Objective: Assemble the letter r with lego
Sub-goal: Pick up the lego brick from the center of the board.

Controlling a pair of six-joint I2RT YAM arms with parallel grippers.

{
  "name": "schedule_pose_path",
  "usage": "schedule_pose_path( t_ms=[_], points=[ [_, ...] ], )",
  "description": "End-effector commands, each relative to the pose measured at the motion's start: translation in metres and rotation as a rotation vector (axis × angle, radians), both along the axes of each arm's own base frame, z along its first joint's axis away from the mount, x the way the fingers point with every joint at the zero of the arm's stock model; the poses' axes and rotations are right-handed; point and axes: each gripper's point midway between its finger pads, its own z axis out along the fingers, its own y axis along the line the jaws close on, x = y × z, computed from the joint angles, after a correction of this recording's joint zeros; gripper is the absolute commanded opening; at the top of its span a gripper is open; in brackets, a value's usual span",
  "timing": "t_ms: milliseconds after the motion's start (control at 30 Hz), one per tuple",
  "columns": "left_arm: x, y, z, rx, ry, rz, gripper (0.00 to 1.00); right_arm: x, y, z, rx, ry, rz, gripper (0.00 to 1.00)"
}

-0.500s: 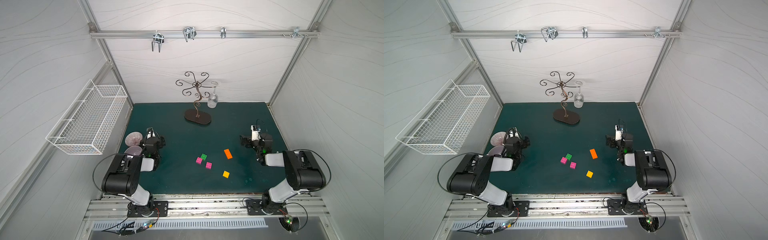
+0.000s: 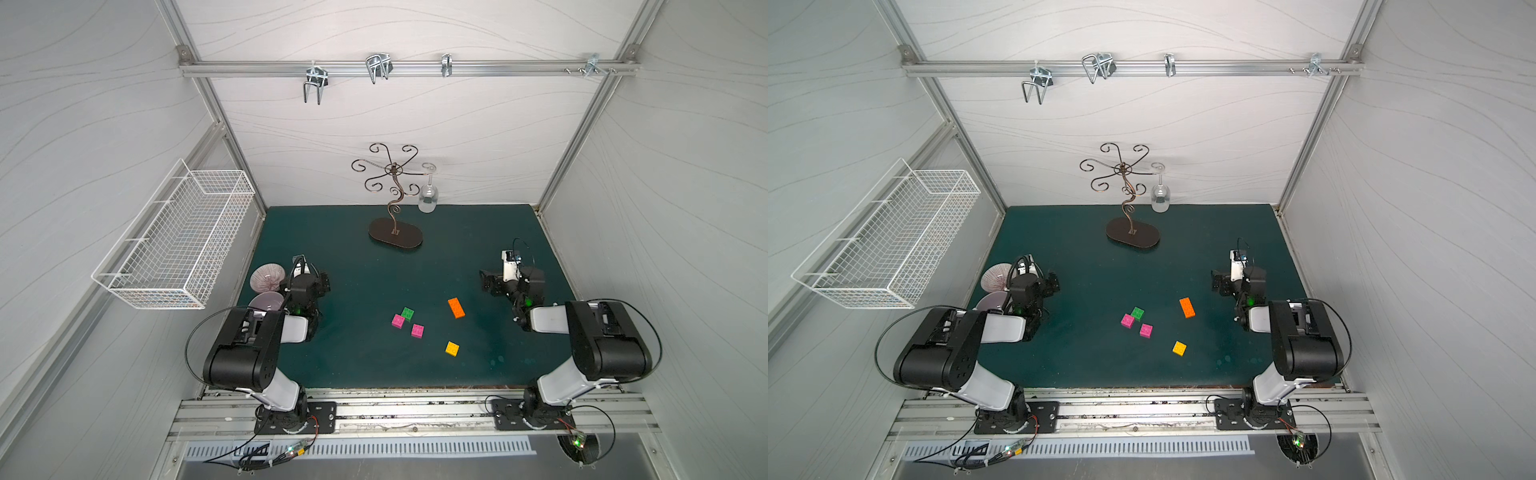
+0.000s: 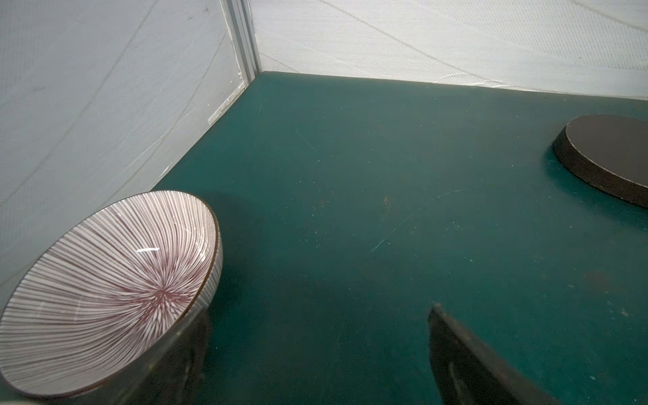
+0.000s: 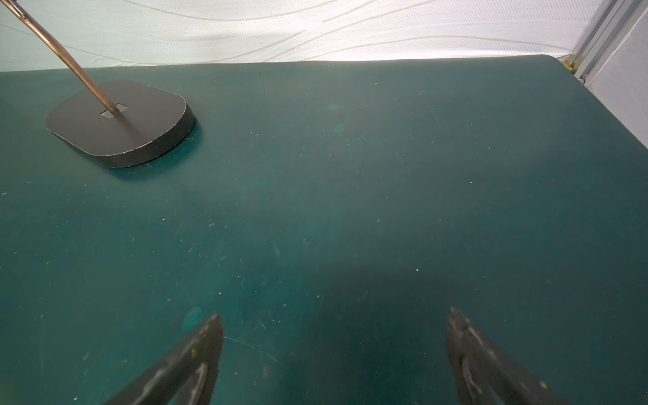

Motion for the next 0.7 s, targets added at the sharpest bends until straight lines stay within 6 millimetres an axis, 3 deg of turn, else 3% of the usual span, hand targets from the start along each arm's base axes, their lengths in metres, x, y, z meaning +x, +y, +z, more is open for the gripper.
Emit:
schedule_pose_path(
  t_ms=[0,200,267,300,367,433,500,600,667],
  points=[
    [0.009,0.001,0.012,-0.027,-0.045,-0.019,1.00,0.004,0.001,0.004,-0.005,-0.011,0.002,0.99],
    [0.009,0.001,0.012,-0.034,-0.047,-0.028,0.99,0.005,-0.001,0.004,0.002,-0.008,-0.004,0.99],
    [0.009,-0.006,0.028,-0.003,-0.054,-0.055,0.99,0.006,-0.011,0.008,0.002,-0.023,-0.067,0.99],
    [0.008,-0.009,0.041,0.018,-0.040,-0.050,0.99,0.006,-0.028,0.016,-0.042,-0.023,-0.204,0.99],
    [0.005,-0.016,0.071,0.037,-0.041,-0.069,0.99,0.001,-0.045,0.053,-0.075,-0.016,-0.335,0.99],
    [-0.004,-0.019,0.100,0.020,-0.055,-0.074,0.99,-0.001,-0.048,0.098,0.056,-0.004,-0.394,0.99],
    [-0.015,-0.019,0.123,-0.016,-0.048,-0.070,0.99,-0.014,-0.059,0.119,0.258,0.094,-0.536,0.99],
    [-0.036,-0.026,0.144,-0.107,0.013,-0.081,0.99,-0.024,-0.036,0.141,0.448,0.241,-0.370,0.99],
    [-0.052,-0.036,0.150,-0.192,0.067,-0.110,0.99,-0.031,-0.012,0.148,0.467,0.296,-0.233,0.97]
  ],
)
